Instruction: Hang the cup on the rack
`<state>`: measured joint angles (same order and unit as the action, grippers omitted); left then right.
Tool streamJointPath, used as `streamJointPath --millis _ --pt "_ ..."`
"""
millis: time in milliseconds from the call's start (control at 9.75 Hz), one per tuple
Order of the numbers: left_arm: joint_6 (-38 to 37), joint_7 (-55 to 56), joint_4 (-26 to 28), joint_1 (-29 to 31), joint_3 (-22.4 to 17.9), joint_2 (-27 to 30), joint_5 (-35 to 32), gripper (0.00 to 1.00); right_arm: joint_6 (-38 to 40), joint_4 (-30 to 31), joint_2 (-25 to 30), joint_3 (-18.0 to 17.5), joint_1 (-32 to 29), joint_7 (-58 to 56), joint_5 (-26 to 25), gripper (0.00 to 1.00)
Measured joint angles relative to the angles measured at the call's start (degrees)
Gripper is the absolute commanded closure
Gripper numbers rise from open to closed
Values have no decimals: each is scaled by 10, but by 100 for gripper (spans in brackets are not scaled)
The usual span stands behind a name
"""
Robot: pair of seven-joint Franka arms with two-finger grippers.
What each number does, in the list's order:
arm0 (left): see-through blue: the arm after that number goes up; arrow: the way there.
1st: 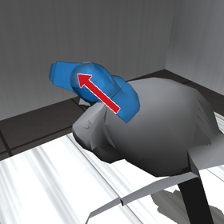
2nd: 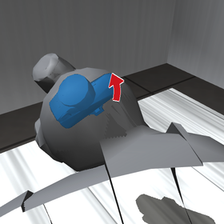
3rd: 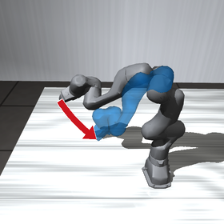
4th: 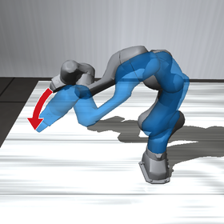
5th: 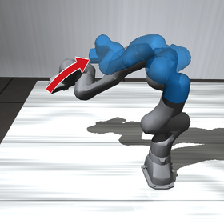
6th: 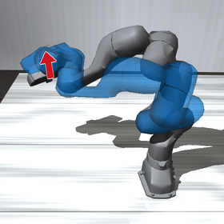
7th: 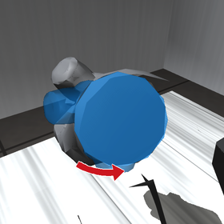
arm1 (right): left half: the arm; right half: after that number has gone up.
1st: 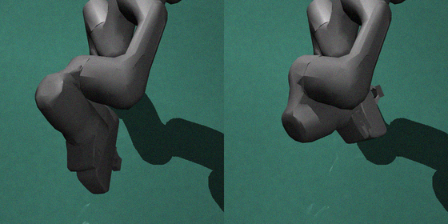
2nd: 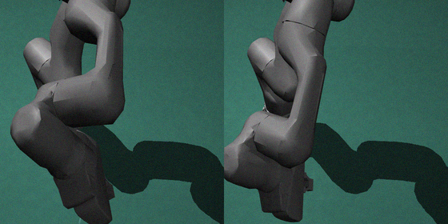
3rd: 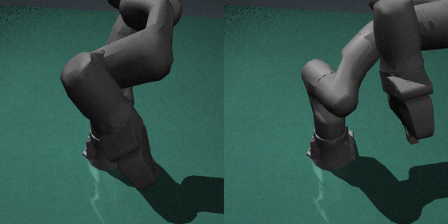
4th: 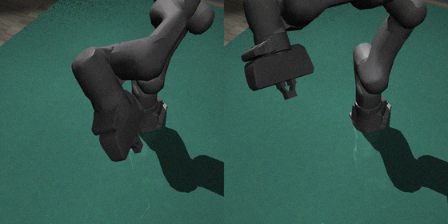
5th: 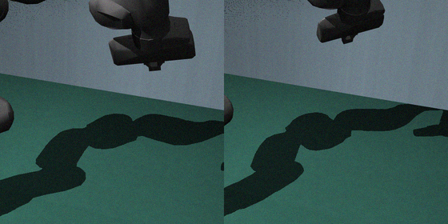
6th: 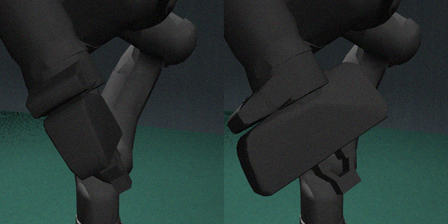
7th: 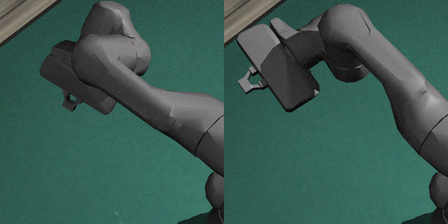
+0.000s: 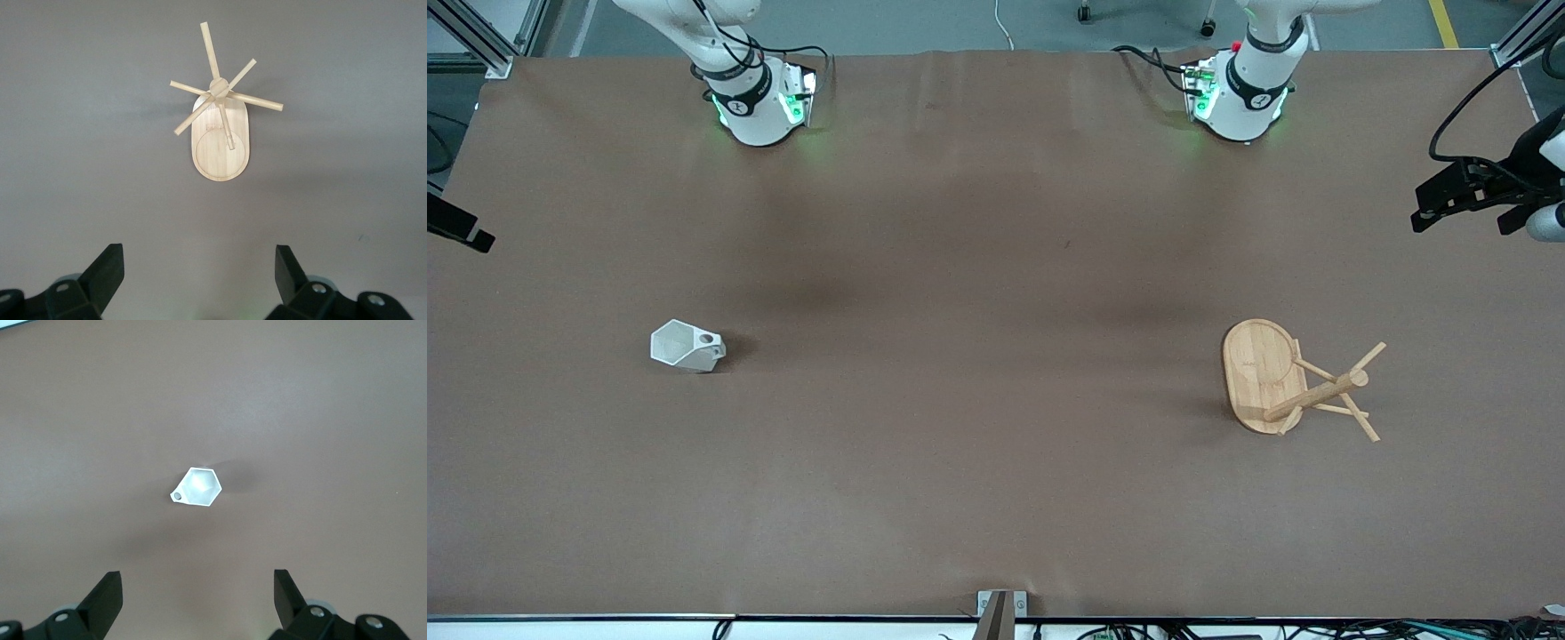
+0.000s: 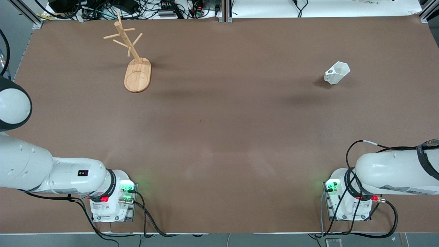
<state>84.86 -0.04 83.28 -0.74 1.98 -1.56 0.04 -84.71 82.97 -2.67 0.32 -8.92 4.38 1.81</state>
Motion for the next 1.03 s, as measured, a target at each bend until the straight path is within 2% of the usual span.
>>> streamJointPath --millis 1026 --pt "0 1 -1 4 -2 -11 0 0 0 15 -3 -1 0 -3 0 0"
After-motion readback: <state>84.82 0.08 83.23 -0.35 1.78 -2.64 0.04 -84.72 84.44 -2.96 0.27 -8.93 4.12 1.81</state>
